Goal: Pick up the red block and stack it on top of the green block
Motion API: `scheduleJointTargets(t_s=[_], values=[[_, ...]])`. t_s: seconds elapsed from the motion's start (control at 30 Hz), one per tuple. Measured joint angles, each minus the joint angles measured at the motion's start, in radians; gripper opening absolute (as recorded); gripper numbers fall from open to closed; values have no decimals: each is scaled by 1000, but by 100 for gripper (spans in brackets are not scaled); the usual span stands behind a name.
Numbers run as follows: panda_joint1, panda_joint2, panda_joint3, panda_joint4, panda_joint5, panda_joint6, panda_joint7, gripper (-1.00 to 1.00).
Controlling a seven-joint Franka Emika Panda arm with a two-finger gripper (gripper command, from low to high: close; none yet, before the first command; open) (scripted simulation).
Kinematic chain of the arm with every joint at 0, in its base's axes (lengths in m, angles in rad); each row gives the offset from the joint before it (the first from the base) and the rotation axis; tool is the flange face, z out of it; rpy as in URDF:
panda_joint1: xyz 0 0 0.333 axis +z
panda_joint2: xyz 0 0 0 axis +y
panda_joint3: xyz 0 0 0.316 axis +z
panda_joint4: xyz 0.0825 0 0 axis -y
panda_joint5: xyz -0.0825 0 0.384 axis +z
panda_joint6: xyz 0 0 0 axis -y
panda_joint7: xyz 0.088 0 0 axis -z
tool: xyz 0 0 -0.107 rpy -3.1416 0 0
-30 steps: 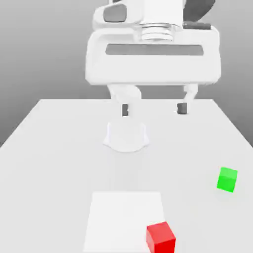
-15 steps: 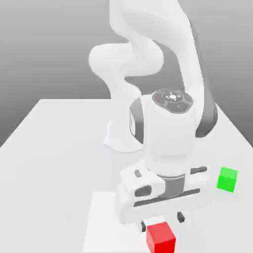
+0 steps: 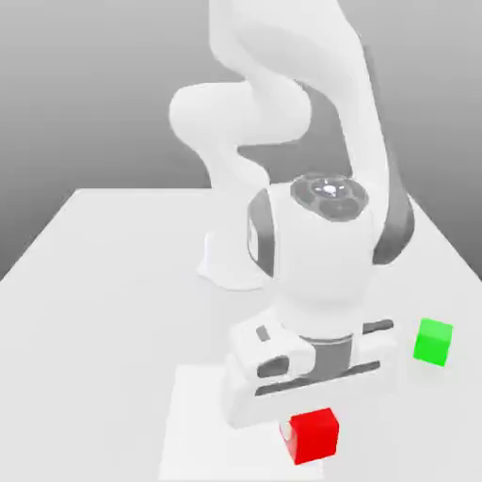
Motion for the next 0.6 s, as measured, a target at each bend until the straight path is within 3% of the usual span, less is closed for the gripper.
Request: scheduleJointTargets(t_s=[0.1, 0.23, 0.33, 0.47, 0.5, 0.6], values=[[96, -86, 106, -78, 22, -7, 4, -100], [358, -207, 220, -190, 56, -14, 10, -100], [398, -197, 206, -228, 18, 33, 48, -100], [410, -65, 168, -227, -107, 155, 140, -100], [419, -42, 155, -226, -129, 176, 155, 100], [419, -42, 155, -226, -129, 176, 156, 100]])
